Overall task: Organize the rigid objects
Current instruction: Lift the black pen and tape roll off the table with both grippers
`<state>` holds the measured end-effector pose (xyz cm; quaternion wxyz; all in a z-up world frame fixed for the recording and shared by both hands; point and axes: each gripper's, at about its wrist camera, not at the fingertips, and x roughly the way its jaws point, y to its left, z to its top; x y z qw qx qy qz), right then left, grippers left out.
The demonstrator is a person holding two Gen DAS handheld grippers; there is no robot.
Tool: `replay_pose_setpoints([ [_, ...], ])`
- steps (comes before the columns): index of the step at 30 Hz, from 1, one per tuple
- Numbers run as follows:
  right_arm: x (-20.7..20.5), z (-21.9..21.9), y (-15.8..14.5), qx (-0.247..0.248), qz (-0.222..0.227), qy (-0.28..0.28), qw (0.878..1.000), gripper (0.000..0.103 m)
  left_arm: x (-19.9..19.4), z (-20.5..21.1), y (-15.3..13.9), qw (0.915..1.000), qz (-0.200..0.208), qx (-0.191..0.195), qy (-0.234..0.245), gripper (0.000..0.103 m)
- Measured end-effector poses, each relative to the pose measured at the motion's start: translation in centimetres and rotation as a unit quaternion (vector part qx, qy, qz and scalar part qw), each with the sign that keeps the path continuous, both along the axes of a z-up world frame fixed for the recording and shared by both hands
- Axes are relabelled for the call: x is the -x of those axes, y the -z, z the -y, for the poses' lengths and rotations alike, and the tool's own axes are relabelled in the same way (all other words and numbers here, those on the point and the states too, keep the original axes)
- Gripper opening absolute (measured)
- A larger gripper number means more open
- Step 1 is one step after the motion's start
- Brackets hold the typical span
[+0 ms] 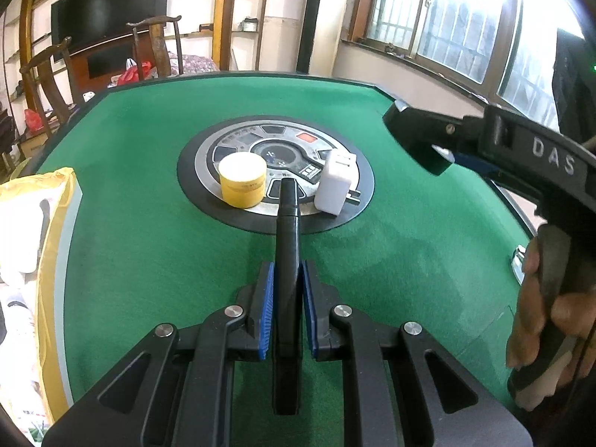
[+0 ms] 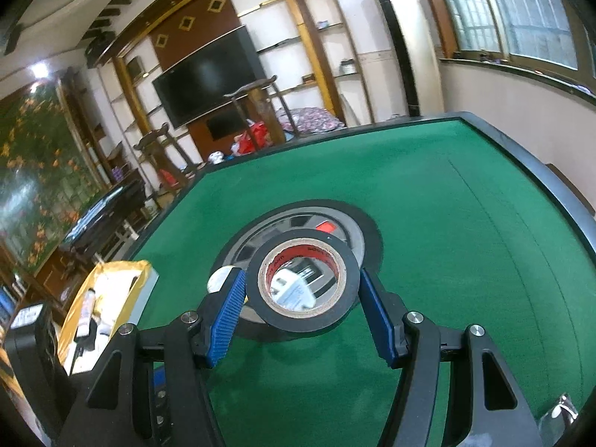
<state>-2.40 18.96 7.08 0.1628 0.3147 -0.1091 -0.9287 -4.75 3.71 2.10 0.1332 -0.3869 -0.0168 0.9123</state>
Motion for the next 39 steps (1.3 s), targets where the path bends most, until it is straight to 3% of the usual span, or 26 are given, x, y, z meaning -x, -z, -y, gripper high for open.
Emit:
replay_pose_setpoints([
  [22, -0.7, 2.0, 0.2, -0.003, -0.005, -0.033, 0.999, 0.056, 0.3, 0.6, 0.4, 0.9996, 0.003, -0.005, -0.027, 0.012],
  [39, -1.3, 2.5, 0.2, -0.006, -0.009, -0.047, 0.999, 0.056, -1.7, 2.7, -1.8, 0.9973, -0.016, -0.017, -0.069, 0.012],
])
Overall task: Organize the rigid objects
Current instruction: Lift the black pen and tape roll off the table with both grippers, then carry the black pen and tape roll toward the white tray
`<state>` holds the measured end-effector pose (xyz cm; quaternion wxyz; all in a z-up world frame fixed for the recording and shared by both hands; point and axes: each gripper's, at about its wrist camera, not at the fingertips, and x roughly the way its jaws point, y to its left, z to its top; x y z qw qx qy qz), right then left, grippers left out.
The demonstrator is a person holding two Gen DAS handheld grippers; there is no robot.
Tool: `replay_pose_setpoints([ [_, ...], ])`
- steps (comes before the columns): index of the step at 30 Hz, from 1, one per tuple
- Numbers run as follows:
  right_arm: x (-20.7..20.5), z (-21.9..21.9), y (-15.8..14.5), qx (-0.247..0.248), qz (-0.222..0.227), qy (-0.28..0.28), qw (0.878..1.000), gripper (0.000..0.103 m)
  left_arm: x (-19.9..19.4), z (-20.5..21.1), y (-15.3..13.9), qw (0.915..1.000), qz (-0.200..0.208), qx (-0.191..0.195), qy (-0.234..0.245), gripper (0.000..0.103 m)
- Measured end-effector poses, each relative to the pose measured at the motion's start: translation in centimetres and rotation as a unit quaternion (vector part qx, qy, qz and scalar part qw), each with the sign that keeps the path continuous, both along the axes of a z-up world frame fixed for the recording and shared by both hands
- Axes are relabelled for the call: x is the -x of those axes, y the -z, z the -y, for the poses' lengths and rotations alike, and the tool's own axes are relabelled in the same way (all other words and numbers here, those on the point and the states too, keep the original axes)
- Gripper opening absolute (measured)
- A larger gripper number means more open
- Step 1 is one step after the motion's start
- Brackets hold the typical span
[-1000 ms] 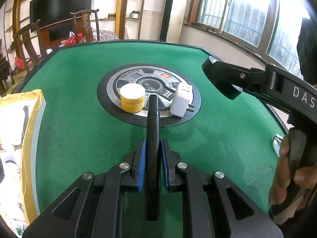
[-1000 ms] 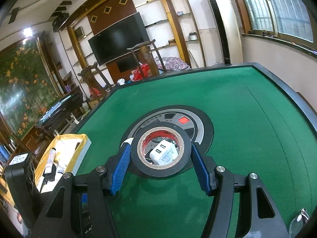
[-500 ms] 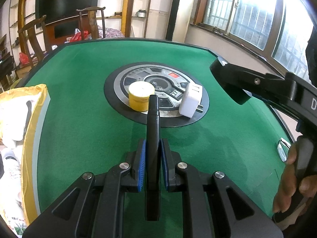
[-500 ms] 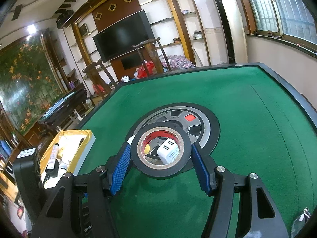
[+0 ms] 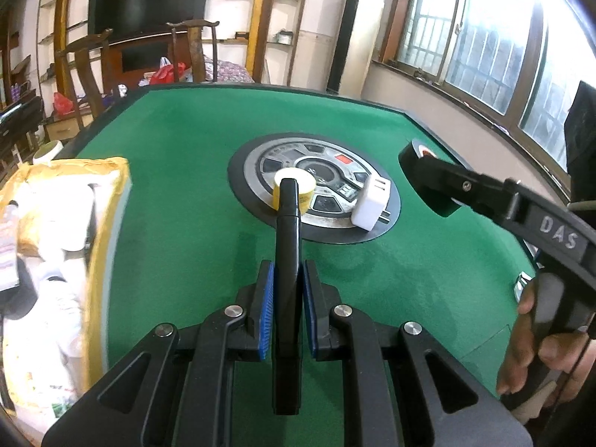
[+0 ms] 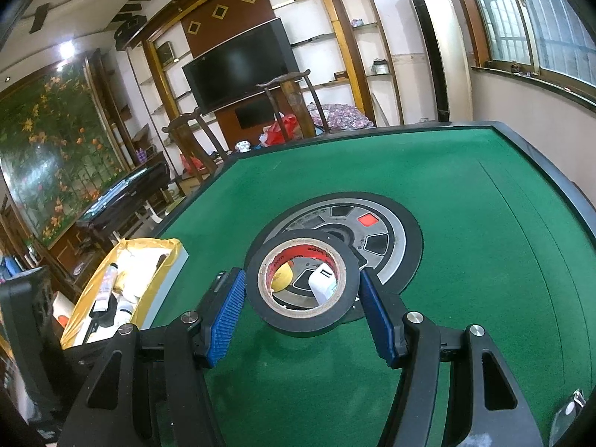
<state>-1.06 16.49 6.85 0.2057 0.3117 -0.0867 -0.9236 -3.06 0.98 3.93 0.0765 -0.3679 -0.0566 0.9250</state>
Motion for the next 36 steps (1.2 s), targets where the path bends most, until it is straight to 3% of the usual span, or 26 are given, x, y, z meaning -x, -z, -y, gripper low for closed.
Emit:
replay_pose_setpoints([
  [14, -0.7, 1.7, 0.7, -0.015, 0.002, -0.022, 1.0, 0.056, -2.1, 5.1, -1.7, 0.9983, -0.022, -0.025, -0.047, 0.012],
  [27, -2.6, 5.9, 1.3, -0.037, -0.019, -0.102, 0.994, 0.057, -3.4, 9.1, -2.2, 0.9944, -0.037, -0.046, -0.087, 0.012],
  [36, -3.5, 7.6, 1.3, -0.029, -0.03, -0.104, 0.994, 0.057, -4.9, 13.0, -3.2, 0.9894, -0.06, -0.065, -0.115, 0.013],
])
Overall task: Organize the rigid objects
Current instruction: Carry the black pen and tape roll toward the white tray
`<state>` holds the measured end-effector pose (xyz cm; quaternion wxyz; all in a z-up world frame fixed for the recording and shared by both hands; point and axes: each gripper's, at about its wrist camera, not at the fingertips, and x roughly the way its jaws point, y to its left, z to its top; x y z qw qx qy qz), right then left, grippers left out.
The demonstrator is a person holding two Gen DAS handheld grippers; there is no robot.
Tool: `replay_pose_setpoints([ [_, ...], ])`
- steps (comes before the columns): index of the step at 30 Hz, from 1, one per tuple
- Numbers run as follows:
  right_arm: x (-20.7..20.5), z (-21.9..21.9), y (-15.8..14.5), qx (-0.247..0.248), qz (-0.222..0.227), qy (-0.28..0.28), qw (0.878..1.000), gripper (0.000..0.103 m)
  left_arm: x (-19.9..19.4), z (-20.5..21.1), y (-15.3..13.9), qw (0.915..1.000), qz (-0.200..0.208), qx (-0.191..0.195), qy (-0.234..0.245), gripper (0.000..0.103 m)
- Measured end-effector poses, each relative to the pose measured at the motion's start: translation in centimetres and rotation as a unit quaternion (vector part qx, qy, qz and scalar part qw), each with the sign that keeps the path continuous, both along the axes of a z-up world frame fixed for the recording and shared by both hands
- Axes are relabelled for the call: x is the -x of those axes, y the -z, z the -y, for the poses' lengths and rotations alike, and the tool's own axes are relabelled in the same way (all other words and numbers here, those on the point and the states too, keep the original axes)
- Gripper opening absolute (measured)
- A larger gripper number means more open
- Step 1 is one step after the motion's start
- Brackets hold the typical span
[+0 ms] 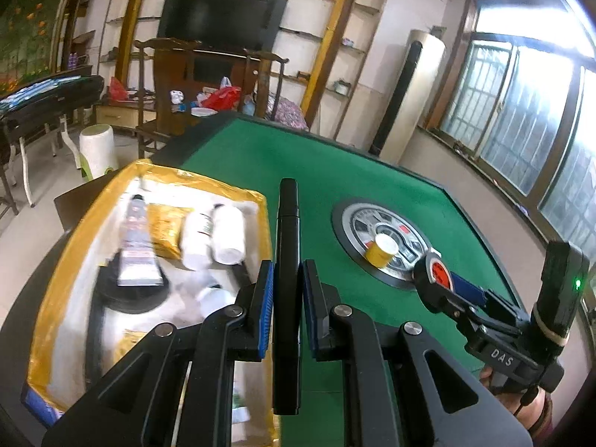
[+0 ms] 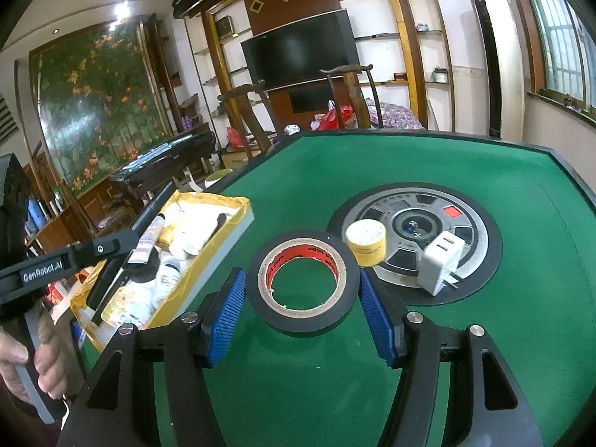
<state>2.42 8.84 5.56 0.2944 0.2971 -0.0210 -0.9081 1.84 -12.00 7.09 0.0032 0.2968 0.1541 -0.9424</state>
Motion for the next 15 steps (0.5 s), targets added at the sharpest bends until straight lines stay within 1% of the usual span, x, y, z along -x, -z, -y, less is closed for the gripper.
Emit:
replay_pose_setpoints([
  [8, -1.9, 3.3, 0.0, 0.008, 0.004, -0.032, 0.999, 0.057, -1.9, 4.2, 0.1, 0.9993, -0.009, -0.009, -0.035, 0.013],
  [15, -2.9, 6.6, 0.0, 0.02, 0.016, -0.062, 0.998, 0.057, -2.9, 7.6, 1.2, 0.9978, -0.004, -0.023, -0.062, 0.013],
])
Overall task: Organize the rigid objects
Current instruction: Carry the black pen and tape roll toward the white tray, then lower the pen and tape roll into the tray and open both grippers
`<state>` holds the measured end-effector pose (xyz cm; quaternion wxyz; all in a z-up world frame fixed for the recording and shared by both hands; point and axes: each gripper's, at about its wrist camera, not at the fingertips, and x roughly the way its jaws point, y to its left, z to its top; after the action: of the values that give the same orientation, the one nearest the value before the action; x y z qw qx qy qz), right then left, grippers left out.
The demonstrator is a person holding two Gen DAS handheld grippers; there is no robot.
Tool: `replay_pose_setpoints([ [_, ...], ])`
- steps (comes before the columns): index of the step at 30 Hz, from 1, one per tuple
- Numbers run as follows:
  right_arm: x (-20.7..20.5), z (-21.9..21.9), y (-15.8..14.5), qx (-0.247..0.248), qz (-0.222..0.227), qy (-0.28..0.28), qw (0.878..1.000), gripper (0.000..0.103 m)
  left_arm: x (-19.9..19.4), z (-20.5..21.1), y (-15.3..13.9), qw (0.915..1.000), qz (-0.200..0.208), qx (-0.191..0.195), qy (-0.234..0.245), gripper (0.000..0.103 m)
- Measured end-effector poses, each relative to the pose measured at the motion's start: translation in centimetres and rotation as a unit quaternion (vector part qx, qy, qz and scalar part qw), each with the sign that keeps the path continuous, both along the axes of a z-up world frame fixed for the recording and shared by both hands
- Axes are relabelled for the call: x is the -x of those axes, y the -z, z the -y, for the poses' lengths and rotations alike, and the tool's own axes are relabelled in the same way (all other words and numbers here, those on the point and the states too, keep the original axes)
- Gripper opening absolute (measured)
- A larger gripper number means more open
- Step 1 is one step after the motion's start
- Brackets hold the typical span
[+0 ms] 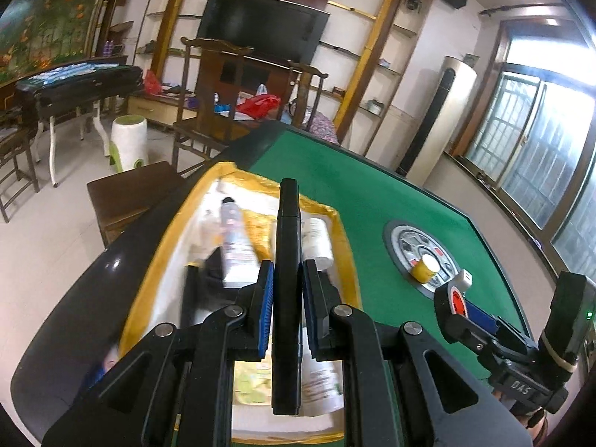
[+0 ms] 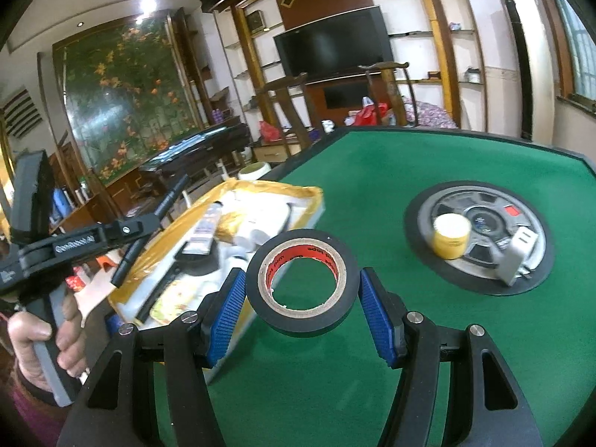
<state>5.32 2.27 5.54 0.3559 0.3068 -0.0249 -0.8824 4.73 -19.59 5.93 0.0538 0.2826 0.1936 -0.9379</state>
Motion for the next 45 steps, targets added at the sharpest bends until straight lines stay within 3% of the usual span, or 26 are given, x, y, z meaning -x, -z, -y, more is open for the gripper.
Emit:
replay_pose_setpoints([
  [15, -1.2, 6.3, 0.5, -0.011, 0.007, -0.061, 0.998, 0.057, -0.4, 3.5, 1.7, 0.9995, 0.017, -0.02, -0.019, 0.013],
  [23, -1.8, 10.5, 1.8, -0.042, 0.015, -0.103, 0.994, 0.057, 2.6, 3.6, 0.6, 0.9993, 0.035, -0.001, 0.009, 0.013],
  [27, -2.2, 12.4, 2.4, -0.061, 0.019, -0.12, 0.991, 0.057, 5.3, 3.8, 1.2, 0.9971, 0.065, -0.012, 0.037, 0.013],
  [30, -2.3, 13.6, 2.8, -0.063, 0.026, -0.132, 0.989, 0.057, 6.6, 3.8, 1.7, 0.9958, 0.085, 0.0, 0.036, 0.013],
  [45, -4.1, 16.9, 4.6, -0.092, 0.027, -0.165, 0.982, 0.057, 4.5, 5.7, 3.5, 0.9944, 0.102, -0.005, 0.028, 0.013],
])
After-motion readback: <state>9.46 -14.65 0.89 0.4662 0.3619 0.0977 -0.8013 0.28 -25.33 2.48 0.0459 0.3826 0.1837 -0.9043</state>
